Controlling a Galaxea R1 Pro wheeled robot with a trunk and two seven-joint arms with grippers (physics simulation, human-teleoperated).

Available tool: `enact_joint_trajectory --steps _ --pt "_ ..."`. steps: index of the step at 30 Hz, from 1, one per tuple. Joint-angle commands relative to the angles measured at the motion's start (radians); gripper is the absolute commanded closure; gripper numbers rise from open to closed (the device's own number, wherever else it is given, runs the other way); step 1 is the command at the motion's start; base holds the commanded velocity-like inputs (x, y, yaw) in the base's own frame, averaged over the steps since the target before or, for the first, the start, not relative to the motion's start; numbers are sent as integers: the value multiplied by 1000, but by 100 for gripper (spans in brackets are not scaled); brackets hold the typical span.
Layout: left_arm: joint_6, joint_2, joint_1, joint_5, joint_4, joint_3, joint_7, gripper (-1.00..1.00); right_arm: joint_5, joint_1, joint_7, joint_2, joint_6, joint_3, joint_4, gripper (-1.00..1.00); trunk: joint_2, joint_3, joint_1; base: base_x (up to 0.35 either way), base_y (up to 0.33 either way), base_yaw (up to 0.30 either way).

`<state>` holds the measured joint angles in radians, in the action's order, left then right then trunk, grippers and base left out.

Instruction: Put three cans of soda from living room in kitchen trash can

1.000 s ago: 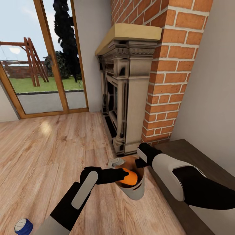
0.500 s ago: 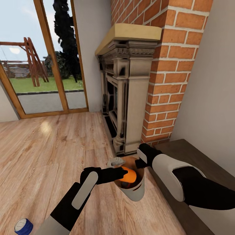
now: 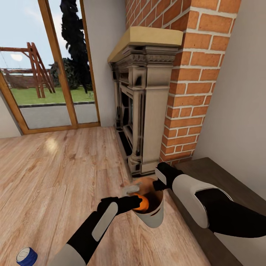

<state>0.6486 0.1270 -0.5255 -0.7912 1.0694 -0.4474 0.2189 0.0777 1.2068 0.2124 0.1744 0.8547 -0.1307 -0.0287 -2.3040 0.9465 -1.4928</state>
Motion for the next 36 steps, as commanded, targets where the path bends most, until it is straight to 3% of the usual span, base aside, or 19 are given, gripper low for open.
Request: enact_joint_trajectory --steps 1,18,19,36 --pt "-12 2 0 2 -7 -6 0 100 7 0 -10 0 -1 8 0 100 0 0 0 0 0 0" --pt "-41 8 -1 6 -20 -17 -1 100 8 0 -31 0 0 8 0 100 0 0 0 0 0 0" --pt "-41 8 -1 6 -20 -17 -1 -100 8 0 -31 0 0 8 0 100 0 0 0 0 0 0" --pt "-32 1 -1 5 -16 -17 -7 -100 8 0 -32 0 0 9 2 100 0 0 0 0 0 0"
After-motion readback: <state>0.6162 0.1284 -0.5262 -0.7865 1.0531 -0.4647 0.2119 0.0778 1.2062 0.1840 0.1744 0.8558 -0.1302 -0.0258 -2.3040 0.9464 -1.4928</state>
